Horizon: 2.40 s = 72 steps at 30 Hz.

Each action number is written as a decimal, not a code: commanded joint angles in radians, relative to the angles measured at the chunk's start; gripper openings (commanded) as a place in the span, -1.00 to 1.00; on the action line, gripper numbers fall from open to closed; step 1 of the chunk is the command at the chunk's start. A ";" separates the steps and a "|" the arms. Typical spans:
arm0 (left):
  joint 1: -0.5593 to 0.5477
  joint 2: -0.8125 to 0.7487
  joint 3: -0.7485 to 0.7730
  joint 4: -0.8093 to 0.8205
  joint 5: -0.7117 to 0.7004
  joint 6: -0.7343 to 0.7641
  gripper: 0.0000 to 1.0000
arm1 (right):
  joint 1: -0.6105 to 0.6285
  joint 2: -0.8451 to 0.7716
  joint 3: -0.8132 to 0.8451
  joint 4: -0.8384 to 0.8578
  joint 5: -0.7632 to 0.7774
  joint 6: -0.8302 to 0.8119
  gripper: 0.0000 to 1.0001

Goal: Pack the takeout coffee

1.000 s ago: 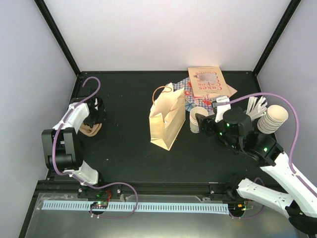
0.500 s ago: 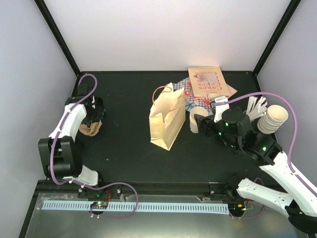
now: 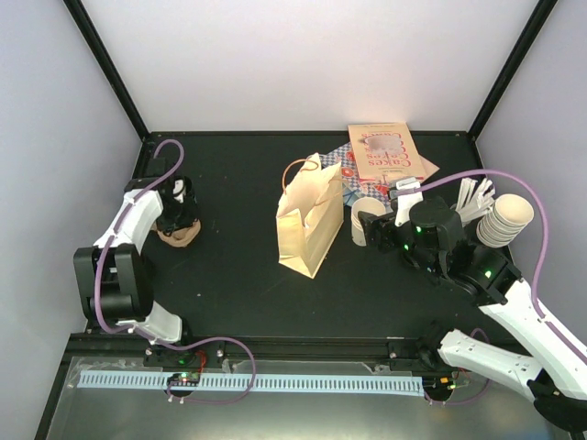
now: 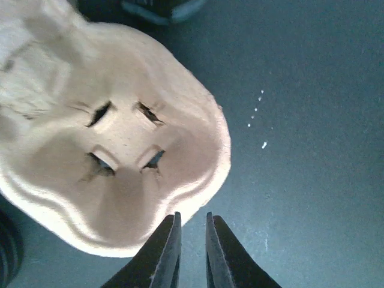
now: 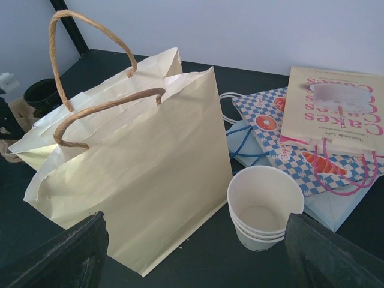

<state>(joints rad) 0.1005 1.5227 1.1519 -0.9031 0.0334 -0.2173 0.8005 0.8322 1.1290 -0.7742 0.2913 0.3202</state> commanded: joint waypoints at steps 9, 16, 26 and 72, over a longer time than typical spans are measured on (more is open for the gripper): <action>-0.024 0.007 -0.026 0.054 0.061 0.089 -0.12 | -0.004 -0.001 0.029 -0.006 -0.001 0.008 0.66; -0.069 0.039 -0.005 0.025 -0.058 0.165 -0.08 | -0.004 0.005 0.035 -0.006 -0.004 0.007 0.66; -0.104 0.121 0.003 0.007 -0.180 0.140 -0.17 | -0.003 0.021 0.084 -0.026 -0.004 -0.024 0.66; -0.201 0.214 0.098 -0.060 -0.344 0.147 -0.86 | -0.003 0.005 0.061 -0.023 -0.048 -0.019 0.66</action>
<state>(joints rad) -0.0944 1.7432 1.2243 -0.9417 -0.2893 -0.0746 0.8005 0.8433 1.1900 -0.8043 0.2451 0.3119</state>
